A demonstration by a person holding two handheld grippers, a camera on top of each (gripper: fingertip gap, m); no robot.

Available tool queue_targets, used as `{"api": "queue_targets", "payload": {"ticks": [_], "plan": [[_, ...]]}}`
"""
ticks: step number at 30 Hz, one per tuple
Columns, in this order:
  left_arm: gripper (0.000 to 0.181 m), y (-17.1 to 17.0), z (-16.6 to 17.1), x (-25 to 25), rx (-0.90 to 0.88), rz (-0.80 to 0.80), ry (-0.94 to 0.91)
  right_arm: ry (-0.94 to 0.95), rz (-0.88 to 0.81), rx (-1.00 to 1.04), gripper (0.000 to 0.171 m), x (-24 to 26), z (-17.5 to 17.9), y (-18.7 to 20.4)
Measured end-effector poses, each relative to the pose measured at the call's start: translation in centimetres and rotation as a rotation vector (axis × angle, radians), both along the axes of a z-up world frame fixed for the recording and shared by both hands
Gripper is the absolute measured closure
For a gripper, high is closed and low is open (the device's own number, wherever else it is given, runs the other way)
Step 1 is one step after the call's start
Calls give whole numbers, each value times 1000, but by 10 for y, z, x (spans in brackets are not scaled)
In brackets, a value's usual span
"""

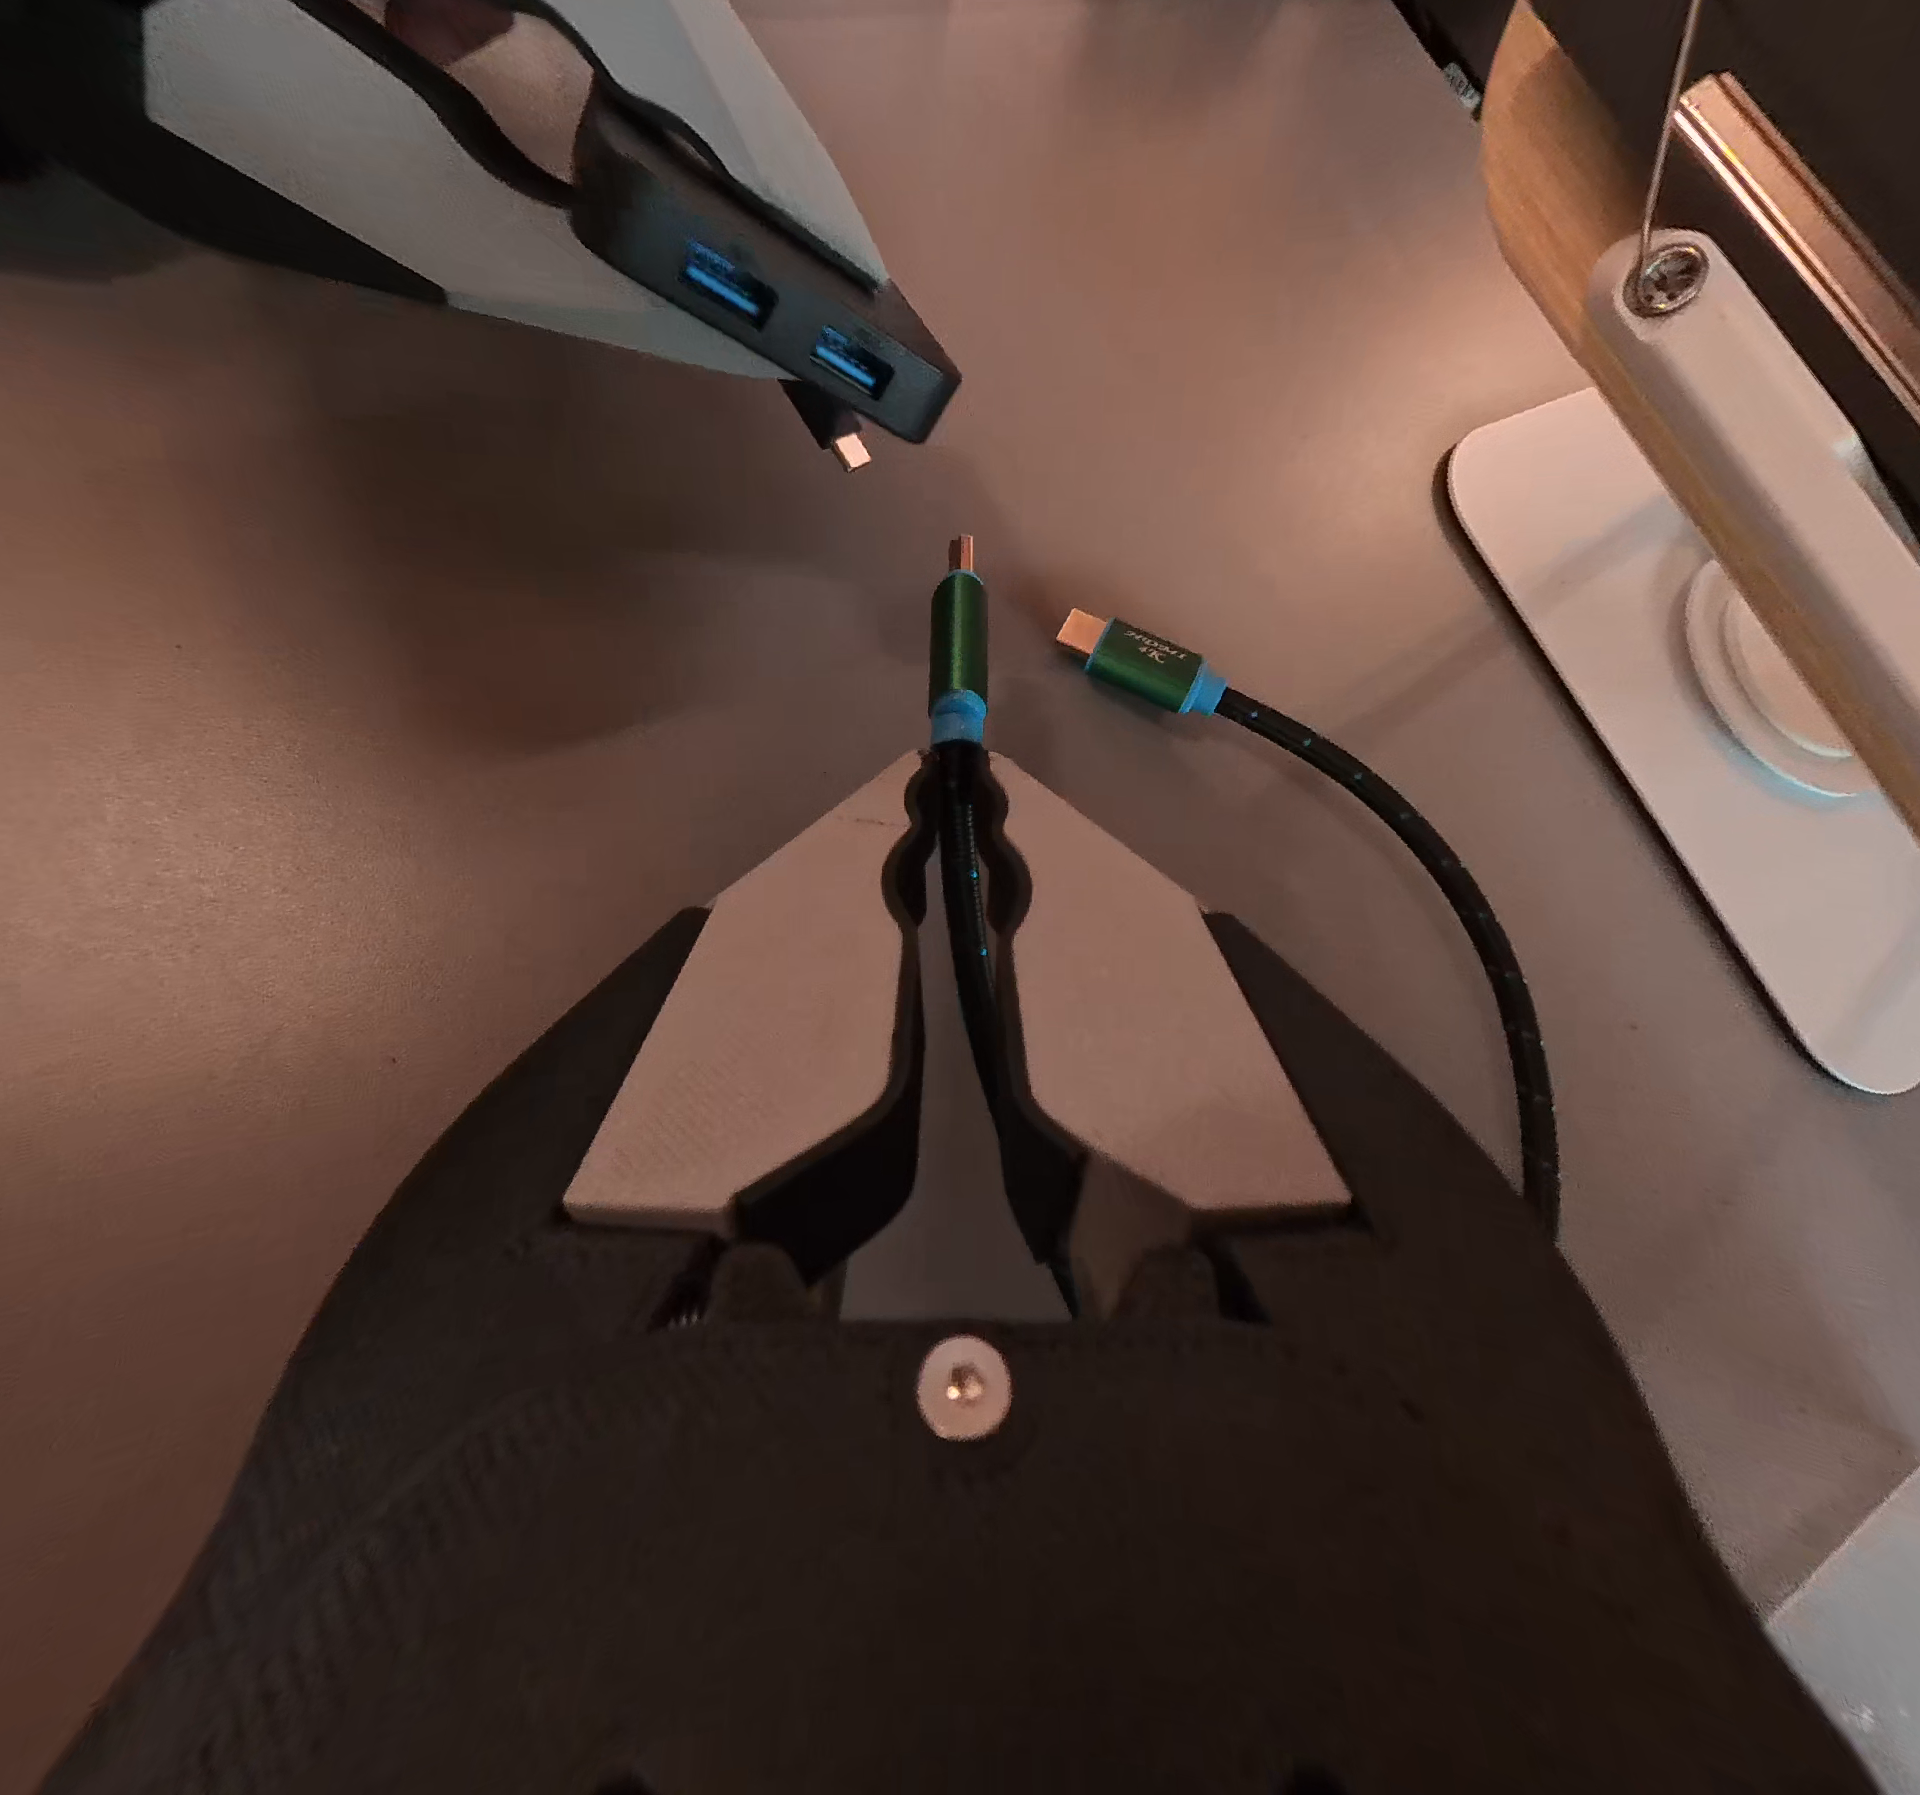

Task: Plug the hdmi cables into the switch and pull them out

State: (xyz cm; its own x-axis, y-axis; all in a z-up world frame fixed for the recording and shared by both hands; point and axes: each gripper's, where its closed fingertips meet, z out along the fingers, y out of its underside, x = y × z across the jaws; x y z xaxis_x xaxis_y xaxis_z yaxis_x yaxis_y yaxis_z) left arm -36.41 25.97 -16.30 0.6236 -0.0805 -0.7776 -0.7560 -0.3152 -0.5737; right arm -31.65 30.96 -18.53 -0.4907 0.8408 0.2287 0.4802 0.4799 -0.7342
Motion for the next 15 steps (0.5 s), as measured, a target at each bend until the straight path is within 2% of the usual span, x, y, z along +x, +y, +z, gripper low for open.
{"api": "queue_targets", "payload": {"ticks": [1, 5, 8, 13, 15], "plan": [[169, 0, 3, 2, 16, -10, -26, -2, -3, -13, 168, 0, 0, 1], [170, 0, 19, 13, 89, -74, -184, -46, 6, -68, 167, 1, -5, -2], [170, -1, 22, 15, 91, -86, -229, -43, 13, -96, 167, 1, -3, -3], [169, -1, 11, -6, 12, 47, -131, -54, -2, -120, 165, 0, -4, -1], [169, -5, 8, -21, -25, 139, -26, -58, 3, -128, 161, 0, -5, -3]]}}
